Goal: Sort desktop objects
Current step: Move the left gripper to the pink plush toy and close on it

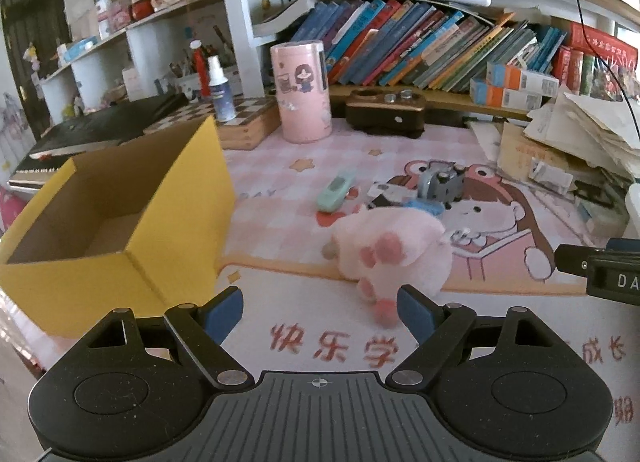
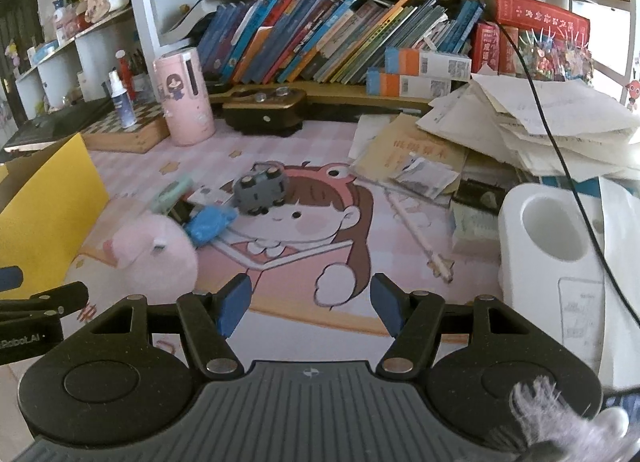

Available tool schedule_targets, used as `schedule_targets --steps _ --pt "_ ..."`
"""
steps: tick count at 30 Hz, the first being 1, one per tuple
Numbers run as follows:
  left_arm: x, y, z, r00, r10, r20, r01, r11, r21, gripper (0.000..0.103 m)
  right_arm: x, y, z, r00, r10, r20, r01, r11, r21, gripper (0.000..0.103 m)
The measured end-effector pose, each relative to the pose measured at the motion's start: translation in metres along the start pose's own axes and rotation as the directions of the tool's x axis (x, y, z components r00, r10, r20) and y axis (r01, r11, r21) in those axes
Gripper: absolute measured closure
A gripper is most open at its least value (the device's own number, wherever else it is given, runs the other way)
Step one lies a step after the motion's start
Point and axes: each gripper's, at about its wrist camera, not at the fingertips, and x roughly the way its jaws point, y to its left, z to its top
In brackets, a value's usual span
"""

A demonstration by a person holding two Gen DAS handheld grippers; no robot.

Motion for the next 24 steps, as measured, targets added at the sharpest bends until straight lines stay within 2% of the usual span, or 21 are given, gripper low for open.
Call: schedule_targets --steps 15,24 --pt "0.040 -0.022 0.019 0.999 -0.010 -0.045 0.011 1.000 0.020 0.017 0.036 -0.019 0.016 0.999 0.000 -0.038 0.001 1.000 0.015 0.039" --pt "0.056 -0.034 0.031 0.998 -0.052 -0.019 0.052 0.998 0.034 0.016 0.062 -0.021 0.027 0.998 0.009 -0.062 -0.009 1.000 0.000 0.039"
